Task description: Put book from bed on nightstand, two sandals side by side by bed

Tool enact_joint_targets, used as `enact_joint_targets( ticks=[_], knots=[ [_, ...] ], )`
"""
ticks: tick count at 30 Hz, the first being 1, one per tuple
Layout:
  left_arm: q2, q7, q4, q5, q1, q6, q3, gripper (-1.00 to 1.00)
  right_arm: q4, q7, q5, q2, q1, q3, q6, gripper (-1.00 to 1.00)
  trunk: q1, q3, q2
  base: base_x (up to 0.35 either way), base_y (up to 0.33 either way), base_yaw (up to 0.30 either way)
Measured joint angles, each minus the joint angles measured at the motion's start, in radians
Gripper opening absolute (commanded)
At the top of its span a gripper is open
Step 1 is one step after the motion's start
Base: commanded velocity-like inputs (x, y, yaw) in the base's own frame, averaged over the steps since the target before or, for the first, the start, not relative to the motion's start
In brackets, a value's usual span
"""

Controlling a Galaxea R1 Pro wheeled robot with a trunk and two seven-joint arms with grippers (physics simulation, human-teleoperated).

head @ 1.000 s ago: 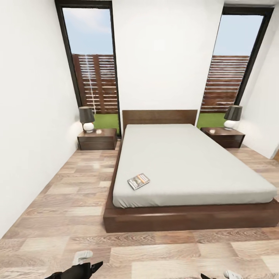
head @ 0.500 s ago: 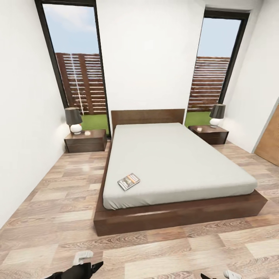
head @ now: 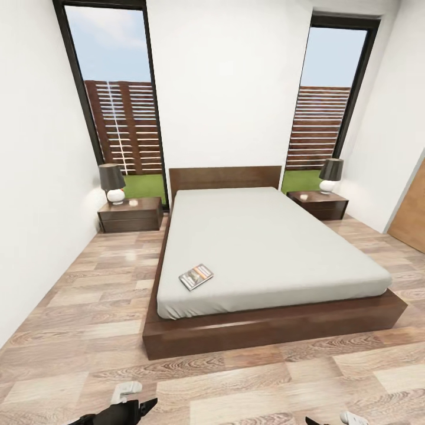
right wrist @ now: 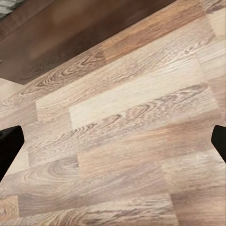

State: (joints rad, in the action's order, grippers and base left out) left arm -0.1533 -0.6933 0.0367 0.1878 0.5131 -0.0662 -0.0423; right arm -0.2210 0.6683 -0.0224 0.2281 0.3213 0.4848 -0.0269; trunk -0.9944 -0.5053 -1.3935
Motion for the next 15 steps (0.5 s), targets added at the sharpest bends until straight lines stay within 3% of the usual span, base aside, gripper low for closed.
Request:
enact_joint_targets(
  ticks=[15],
  knots=[
    [0.000,0.000,0.000,0.000,0.000,0.001,0.000,1.00,-0.001,0.000,0.001,0.000,0.000,0.000,0.002,1.00,0.000,0.000,0.000,0.000,0.000,0.000]
  ],
)
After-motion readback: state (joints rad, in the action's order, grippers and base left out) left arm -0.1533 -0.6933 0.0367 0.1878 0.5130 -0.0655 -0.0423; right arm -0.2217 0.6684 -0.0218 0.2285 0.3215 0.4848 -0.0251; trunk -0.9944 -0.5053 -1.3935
